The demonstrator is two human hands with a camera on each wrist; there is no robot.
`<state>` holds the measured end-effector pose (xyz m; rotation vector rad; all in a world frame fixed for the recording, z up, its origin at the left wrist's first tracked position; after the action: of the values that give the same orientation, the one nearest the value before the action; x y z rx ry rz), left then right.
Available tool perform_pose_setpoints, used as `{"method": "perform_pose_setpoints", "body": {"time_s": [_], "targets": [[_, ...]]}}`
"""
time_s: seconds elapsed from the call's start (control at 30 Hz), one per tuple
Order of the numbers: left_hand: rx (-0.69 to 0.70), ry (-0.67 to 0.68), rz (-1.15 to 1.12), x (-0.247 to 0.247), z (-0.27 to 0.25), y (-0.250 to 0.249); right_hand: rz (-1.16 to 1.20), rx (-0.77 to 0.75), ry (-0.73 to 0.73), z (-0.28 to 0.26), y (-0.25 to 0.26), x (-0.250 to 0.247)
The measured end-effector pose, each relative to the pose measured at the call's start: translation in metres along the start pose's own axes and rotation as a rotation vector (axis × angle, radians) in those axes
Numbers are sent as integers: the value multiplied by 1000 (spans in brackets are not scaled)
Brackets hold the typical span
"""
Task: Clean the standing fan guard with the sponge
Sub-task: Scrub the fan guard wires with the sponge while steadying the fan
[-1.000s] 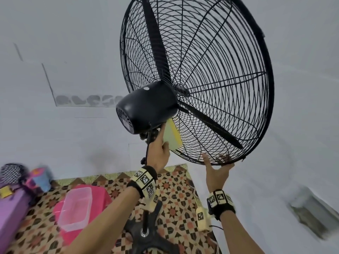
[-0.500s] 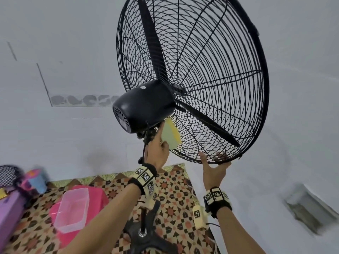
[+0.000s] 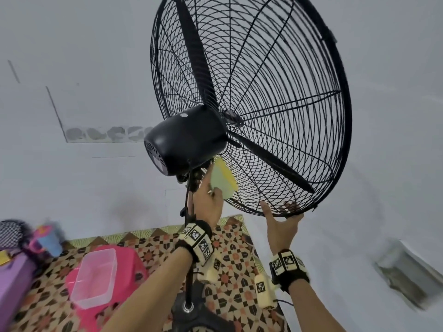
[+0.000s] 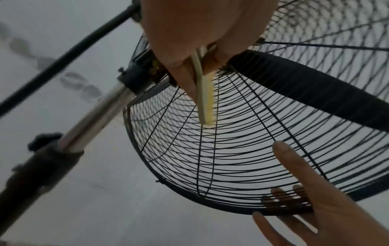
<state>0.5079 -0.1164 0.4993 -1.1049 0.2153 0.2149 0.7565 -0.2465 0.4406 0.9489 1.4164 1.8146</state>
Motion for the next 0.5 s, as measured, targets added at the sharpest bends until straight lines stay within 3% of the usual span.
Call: {"method": "perform_pose_setpoints", "body": {"time_s": [0.17,0.33,0.43,0.5], "targets": [[44,233,26,15,-21,6,-6,-28,9,-4,1,0],[33,68,31,-6,-10,16,-6,-36,29,-2,2,3],[94,230,236,34,-28,28,3,-69,25,0,4,-1],[115,300,253,52,-45,41,9,-80,32,0,7,-2]]}}
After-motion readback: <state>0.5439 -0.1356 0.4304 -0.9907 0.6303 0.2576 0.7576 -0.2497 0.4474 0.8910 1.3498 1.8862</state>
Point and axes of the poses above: each hand's wrist, its own z-axis towards the middle knuckle, its own x-axis out of the palm, y = z × x, the point moved 9 cm from there along z, towards the middle knuckle, and after that the axes turned 10 degrees about z, right-handed, at the moved point
